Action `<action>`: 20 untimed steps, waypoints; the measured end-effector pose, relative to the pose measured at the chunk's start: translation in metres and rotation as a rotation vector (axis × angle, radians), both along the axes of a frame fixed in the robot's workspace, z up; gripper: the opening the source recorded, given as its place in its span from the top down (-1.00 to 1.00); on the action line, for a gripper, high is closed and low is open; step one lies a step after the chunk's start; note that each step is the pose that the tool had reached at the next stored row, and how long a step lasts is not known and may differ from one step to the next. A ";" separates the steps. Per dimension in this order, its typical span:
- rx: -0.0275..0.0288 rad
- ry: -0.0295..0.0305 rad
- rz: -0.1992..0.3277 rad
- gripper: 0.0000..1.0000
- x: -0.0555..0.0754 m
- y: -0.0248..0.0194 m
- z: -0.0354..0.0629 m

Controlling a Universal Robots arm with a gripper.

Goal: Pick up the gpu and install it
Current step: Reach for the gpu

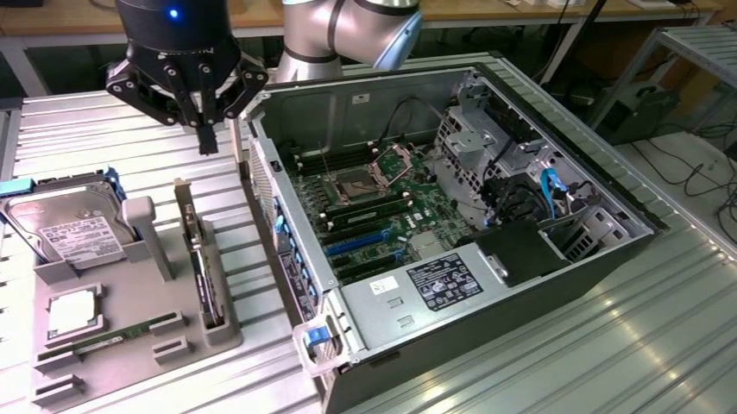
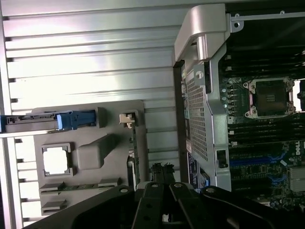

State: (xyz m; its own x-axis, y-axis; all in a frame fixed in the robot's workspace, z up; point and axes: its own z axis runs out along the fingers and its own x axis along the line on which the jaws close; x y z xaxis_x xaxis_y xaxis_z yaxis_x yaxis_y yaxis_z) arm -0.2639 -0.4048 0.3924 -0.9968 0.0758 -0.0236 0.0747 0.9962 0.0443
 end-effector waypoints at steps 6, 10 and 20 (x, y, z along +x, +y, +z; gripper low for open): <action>0.0000 0.0000 0.000 0.79 -0.009 -0.0005 -0.0001; 0.0000 0.0000 0.000 0.79 -0.013 -0.0008 -0.0001; 0.0000 0.0001 0.000 0.79 -0.024 -0.0016 -0.0002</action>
